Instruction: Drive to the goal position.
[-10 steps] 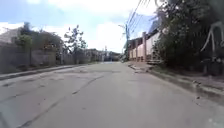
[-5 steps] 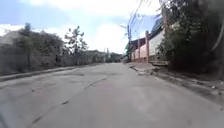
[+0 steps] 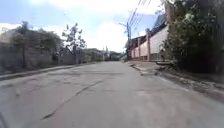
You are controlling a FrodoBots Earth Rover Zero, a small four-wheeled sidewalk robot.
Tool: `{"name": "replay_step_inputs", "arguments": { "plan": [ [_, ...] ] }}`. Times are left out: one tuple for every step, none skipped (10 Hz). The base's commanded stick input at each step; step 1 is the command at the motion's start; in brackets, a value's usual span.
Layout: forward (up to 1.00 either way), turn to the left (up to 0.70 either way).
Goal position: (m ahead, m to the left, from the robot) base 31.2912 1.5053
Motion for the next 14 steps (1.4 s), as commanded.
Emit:
{"name": "replay_step_inputs", "arguments": {
  "plan": [
    [0.85,0.00],
    [0.85,0.00],
    [0.85,0.00],
    [0.85,0.00],
    [0.85,0.00],
    [0.85,0.00],
    [0.85,0.00],
    [0.85,-0.01],
    [0.85,-0.19],
    [0.85,-0.34],
    [0.85,-0.34],
    [0.85,-0.34],
    [0.85,-0.34],
    [0.85,-0.34]
  ]
}}
